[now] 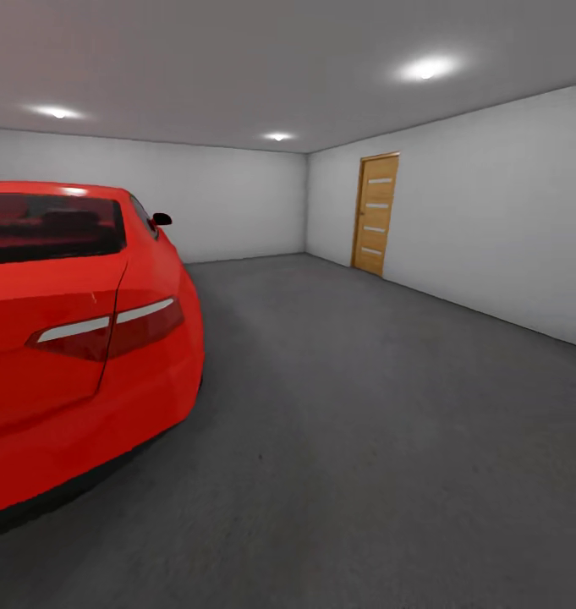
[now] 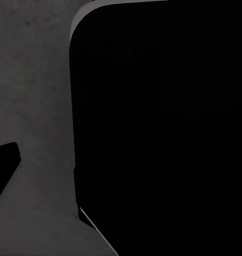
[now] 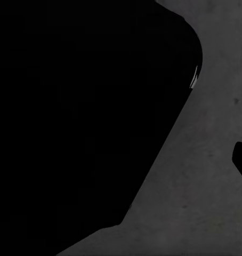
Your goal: Move the two storage containers from the living room to the garage. In the garage, place one container on the floor and stack the other container on top of it (either order is fine).
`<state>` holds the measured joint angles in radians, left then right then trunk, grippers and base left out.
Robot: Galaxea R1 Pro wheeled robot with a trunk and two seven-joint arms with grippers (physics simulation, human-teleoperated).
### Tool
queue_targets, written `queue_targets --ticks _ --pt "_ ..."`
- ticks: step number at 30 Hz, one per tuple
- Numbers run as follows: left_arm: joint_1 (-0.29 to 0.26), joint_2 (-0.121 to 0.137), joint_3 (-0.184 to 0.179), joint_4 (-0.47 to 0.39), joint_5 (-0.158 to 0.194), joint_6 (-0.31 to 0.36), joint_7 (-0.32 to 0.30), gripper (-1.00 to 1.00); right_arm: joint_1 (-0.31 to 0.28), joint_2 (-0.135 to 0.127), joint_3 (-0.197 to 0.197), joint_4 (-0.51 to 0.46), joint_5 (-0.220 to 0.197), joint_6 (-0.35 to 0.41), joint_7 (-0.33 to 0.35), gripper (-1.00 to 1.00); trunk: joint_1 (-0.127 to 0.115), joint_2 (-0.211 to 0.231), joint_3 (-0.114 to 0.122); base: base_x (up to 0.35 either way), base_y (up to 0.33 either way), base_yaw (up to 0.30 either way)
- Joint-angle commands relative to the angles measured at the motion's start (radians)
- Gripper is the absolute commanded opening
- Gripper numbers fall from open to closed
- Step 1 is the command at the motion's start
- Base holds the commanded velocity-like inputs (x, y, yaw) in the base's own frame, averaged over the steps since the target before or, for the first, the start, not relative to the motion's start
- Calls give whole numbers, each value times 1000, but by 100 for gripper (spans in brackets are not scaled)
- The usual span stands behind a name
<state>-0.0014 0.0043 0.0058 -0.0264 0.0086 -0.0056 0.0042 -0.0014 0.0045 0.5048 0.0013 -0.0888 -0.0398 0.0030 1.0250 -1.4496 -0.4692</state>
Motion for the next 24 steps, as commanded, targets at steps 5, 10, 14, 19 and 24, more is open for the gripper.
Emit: queue_targets --ticks 5,10,14,19,24 --pt "0 0 0 0 1 0 0 100 0 0 8 0 -10 -3 1 100 0 0 -1 0 0 -249" --pt "0 0 0 0 2 -1 0 100 0 -1 7 0 -10 -6 0 100 0 0 -1 0 0 -249" --pt "0 0 0 0 2 0 1 100 0 -1 7 0 -10 -9 0 100 0 0 -1 0 0 -249" --pt "0 0 0 0 2 0 0 100 0 -1 7 0 -10 -9 0 100 0 0 -1 0 0 -249" --pt "0 0 0 0 2 0 0 100 0 -1 7 0 -11 -9 0 100 0 0 -1 0 0 -249"
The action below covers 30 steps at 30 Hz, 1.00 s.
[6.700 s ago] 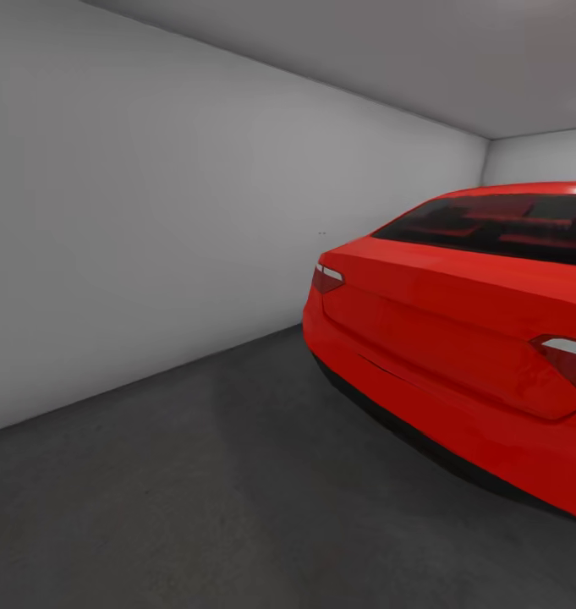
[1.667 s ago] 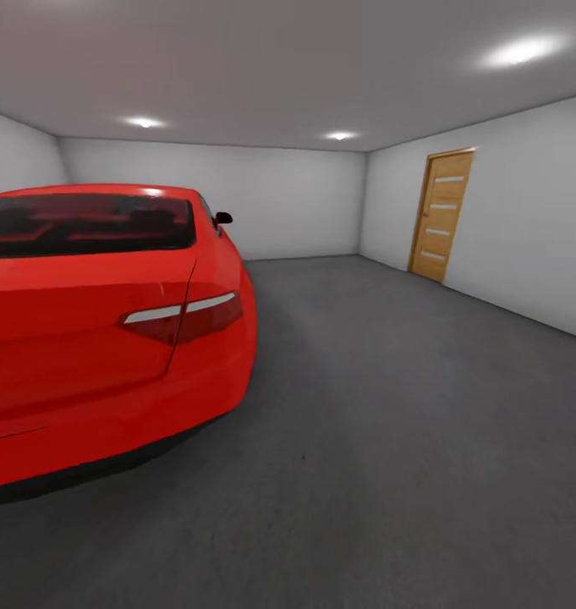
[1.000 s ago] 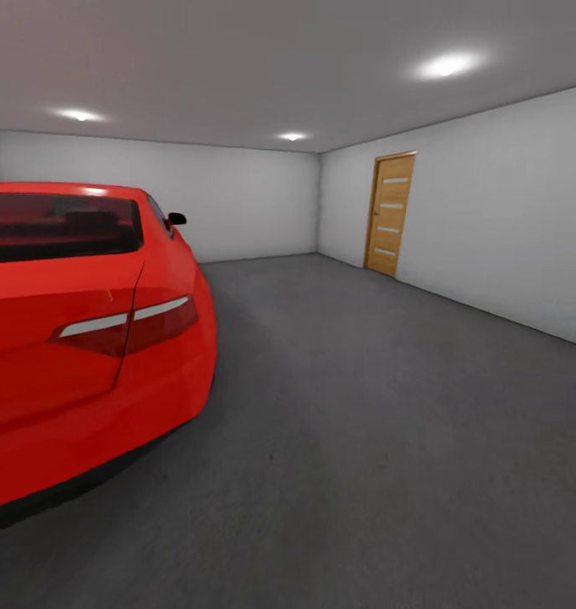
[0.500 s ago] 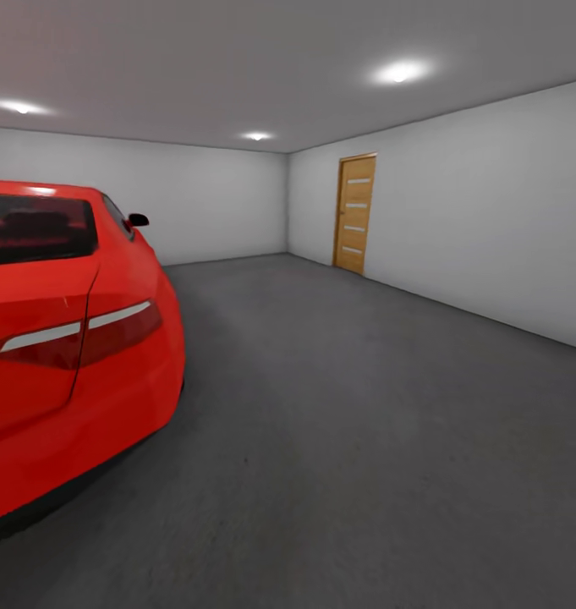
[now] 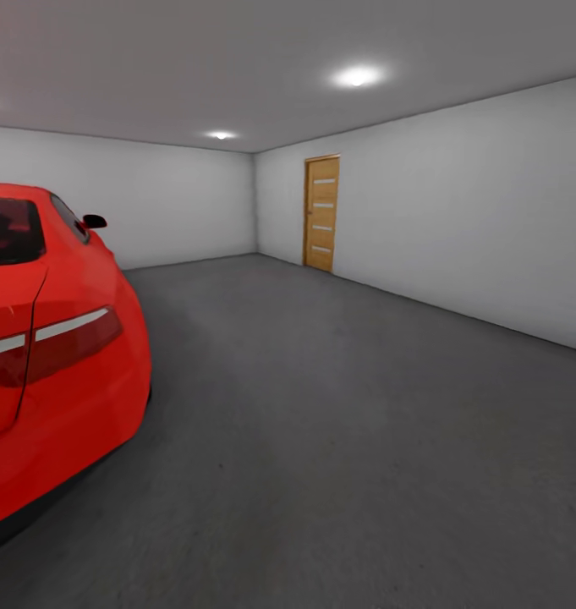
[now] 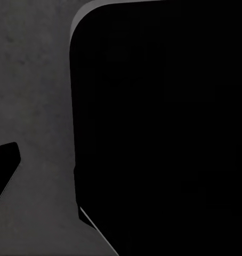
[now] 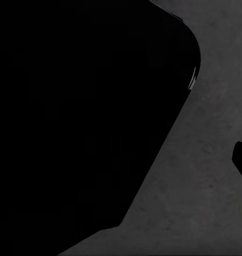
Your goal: Move the two storage containers from the living room to the garage. In the garage, place one container on the floor and stack the other container on top of it (either order is fine).
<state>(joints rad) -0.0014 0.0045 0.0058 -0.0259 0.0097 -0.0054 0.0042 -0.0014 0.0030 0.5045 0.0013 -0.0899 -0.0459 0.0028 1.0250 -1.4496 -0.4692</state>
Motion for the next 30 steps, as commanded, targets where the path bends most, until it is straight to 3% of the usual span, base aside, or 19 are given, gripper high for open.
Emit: queue_targets --ticks 1,11,30 --pt "0 0 0 0 1 0 0 100 0 0 7 0 -10 -3 1 100 0 0 -1 0 0 -249" --pt "0 0 0 -1 1 0 0 100 0 1 7 0 -9 -3 0 100 0 0 -1 0 0 -226" --pt "0 -1 0 -1 1 -1 0 100 0 0 7 0 -25 -3 -4 100 0 0 -1 0 0 -50"
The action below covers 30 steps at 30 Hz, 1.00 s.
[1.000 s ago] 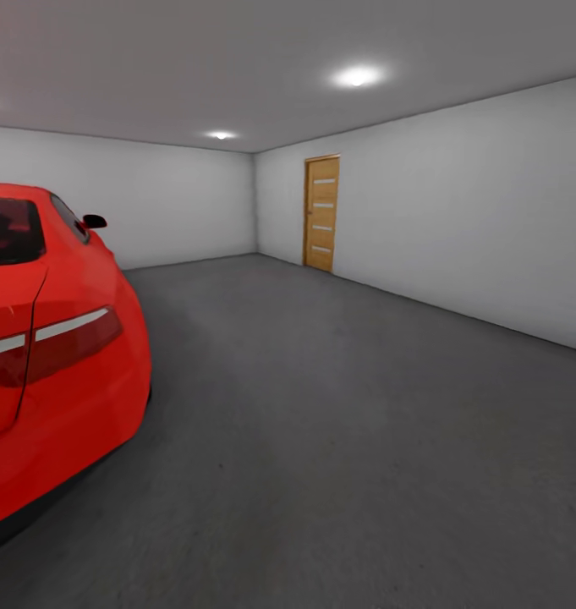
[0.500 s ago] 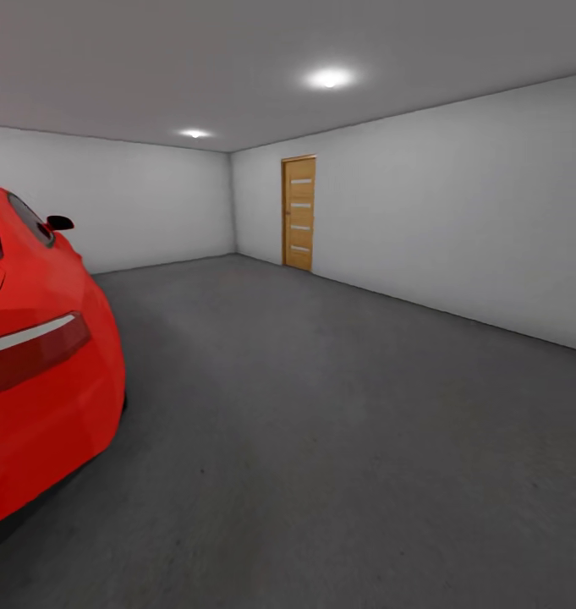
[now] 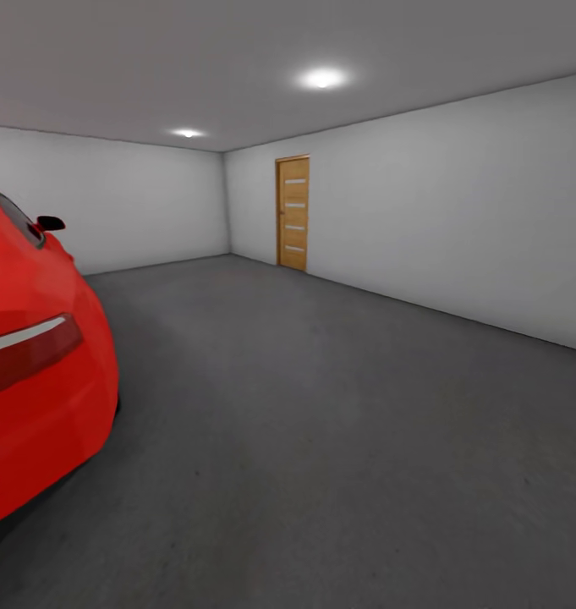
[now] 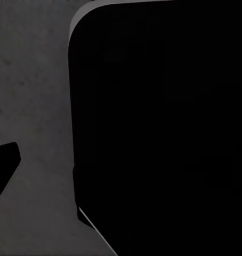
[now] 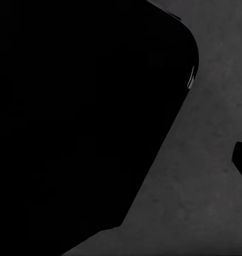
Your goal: Move the two storage containers from the living room to the garage. In the garage, place one container on the floor and stack the other container on top of it (either order is fine).
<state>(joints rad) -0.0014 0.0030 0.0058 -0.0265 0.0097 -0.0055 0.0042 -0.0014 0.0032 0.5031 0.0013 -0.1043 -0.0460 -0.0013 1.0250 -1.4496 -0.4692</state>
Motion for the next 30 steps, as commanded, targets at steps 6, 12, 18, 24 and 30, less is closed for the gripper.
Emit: queue_targets --ticks 6,12,18,24,30 --pt "0 0 0 0 1 -1 0 100 0 1 8 0 -13 -3 0 100 0 0 -1 0 0 -235" --pt "0 0 0 0 1 -1 0 100 0 1 8 0 -13 -3 0 100 0 0 -1 0 0 -242" --pt "0 0 0 0 1 -1 0 100 0 1 8 0 -13 -3 0 100 0 0 -1 0 0 -243" --pt "0 1 0 0 1 0 0 100 0 1 8 0 -13 -3 0 100 0 0 -1 0 0 -221" --pt "0 2 0 0 1 0 0 100 0 0 9 0 -12 -7 0 100 0 0 0 0 0 -40"
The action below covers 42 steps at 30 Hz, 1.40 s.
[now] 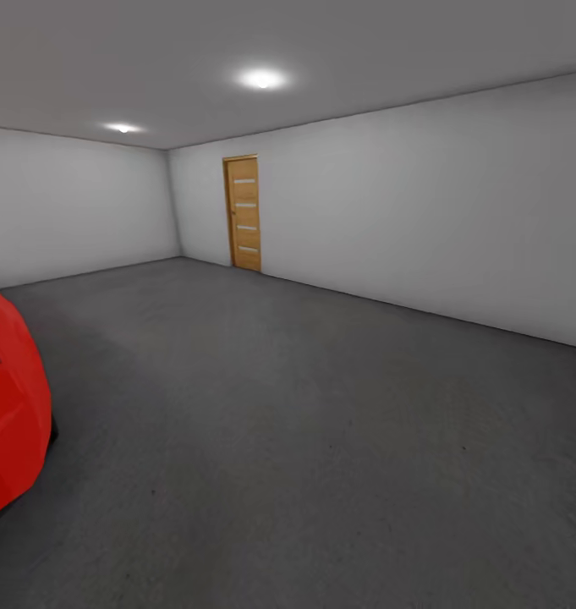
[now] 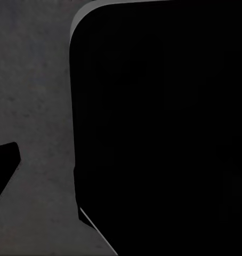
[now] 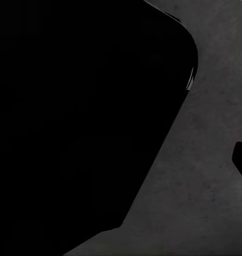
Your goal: Move the two storage containers from the living room to the garage. In the garage, place one container on the floor and stack the other container on top of it (either order is fine).
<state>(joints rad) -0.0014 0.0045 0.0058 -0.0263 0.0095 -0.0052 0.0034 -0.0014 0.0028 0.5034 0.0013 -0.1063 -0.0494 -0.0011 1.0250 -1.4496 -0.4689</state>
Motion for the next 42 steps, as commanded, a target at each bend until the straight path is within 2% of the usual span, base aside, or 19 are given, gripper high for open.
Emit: queue_targets --ticks 1,19,42 --pt "0 0 0 0 1 0 0 100 0 1 9 0 -11 -4 0 100 0 0 0 0 0 -97" --pt "0 0 -2 0 0 -1 -1 100 0 0 8 0 -12 -4 0 100 0 0 13 14 0 -141" --pt "0 1 -1 -1 0 -1 -2 100 0 0 9 0 -12 -4 0 100 0 0 13 314 0 -1"
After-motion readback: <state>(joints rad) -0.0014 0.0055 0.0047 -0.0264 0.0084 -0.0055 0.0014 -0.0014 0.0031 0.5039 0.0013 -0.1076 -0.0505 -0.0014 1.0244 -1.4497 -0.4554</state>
